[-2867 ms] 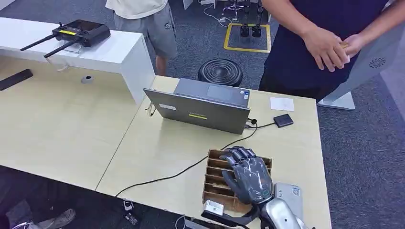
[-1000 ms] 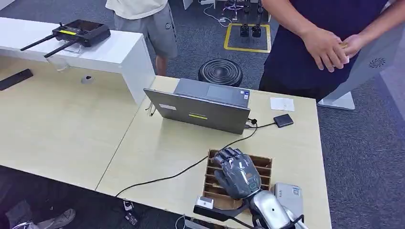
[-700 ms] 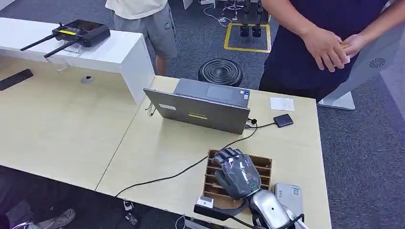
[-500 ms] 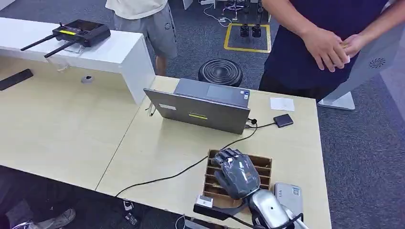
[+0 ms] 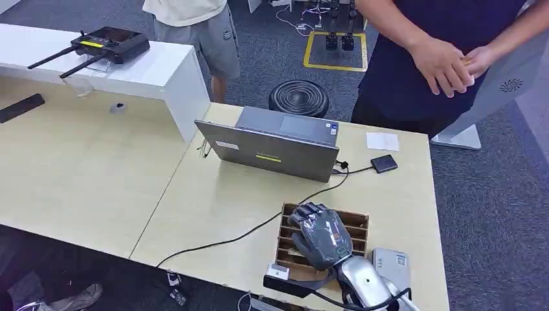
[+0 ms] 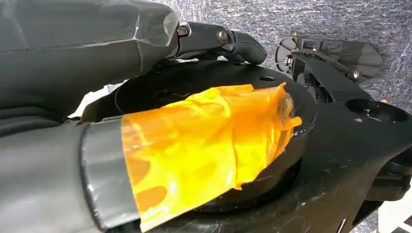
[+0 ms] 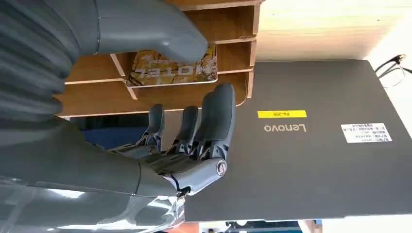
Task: Pass the card to the sensor for recognition and then transmit it.
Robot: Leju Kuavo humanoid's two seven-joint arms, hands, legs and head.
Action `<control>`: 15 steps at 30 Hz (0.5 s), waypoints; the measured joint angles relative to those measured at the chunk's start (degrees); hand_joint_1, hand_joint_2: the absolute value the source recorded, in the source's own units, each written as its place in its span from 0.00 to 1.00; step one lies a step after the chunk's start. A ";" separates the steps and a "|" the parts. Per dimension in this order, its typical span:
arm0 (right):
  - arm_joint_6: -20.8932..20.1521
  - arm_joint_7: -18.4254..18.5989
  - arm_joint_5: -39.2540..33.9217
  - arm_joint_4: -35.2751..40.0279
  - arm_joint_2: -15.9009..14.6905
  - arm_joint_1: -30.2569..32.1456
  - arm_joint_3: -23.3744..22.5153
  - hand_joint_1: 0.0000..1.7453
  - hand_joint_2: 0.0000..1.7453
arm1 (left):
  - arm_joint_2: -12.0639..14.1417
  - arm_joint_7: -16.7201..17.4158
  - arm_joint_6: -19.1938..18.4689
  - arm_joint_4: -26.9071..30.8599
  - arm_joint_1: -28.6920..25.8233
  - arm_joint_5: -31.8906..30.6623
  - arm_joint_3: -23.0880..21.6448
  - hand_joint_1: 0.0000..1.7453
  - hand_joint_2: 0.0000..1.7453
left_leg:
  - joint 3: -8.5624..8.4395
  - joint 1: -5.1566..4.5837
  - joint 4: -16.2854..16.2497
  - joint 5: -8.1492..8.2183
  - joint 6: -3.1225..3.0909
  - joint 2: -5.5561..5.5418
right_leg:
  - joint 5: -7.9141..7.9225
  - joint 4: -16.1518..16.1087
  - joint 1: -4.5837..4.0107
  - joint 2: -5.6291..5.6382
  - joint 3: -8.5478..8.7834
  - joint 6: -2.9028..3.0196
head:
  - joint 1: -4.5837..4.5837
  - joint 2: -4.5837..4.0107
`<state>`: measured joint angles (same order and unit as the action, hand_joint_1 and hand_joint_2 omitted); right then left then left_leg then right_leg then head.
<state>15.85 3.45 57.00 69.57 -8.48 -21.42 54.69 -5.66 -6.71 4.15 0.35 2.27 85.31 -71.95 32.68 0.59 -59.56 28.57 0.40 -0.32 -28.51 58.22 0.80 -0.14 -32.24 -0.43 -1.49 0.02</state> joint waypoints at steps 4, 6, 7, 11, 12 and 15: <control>-0.02 0.00 0.00 -0.26 0.00 -0.12 0.00 0.52 1.00 | 0.00 0.00 0.00 0.00 0.00 0.00 0.00 0.00 0.00 | 0.00 0.00 0.00 0.00 0.00 0.00 | 0.00 0.00 0.00 0.00 0.00 0.00 | 0.00 0.00; -0.09 0.00 0.00 -0.39 0.00 -0.19 0.00 0.63 1.00 | 0.00 0.00 0.00 0.00 0.00 0.00 0.00 0.00 0.00 | 0.00 0.00 0.00 0.00 0.00 0.00 | 0.00 0.00 0.00 0.00 0.00 0.00 | 0.02 0.00; -0.11 0.00 -0.02 -0.42 0.00 -0.21 0.00 0.66 1.00 | 0.00 0.00 0.00 0.00 0.00 0.00 0.00 0.00 0.00 | 0.00 0.00 0.00 0.00 0.00 0.00 | 0.00 0.00 0.00 0.00 0.00 0.00 | 0.02 0.00; -0.28 0.00 -0.02 -0.63 0.00 -0.29 0.00 0.87 1.00 | 0.00 0.00 0.02 0.00 0.01 0.00 0.00 0.00 0.00 | 0.00 0.00 0.00 0.00 0.00 0.00 | 0.00 0.00 0.00 0.00 0.00 0.00 | 0.00 0.00; -0.35 0.00 -0.02 -0.70 0.00 -0.33 0.00 0.87 1.00 | 0.00 0.00 0.02 0.00 0.01 0.00 0.00 0.00 0.00 | 0.00 0.00 0.00 0.00 0.00 0.00 | 0.00 0.00 0.00 0.00 0.00 0.00 | 0.00 0.00; -0.68 0.00 -0.04 -0.76 0.00 -0.51 0.00 0.93 1.00 | 0.00 0.00 0.04 0.00 0.01 0.00 0.02 0.00 0.00 | 0.00 0.00 0.00 0.00 0.00 0.00 | 0.00 0.00 0.00 0.00 0.00 0.00 | 0.00 0.00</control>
<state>15.17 3.45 56.96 68.81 -8.48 -21.93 54.69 -5.66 -6.71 4.20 0.35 2.28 85.31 -71.93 32.68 0.59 -59.56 28.56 0.40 -0.32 -28.51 58.22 0.80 -0.14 -32.24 -0.43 -1.49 0.02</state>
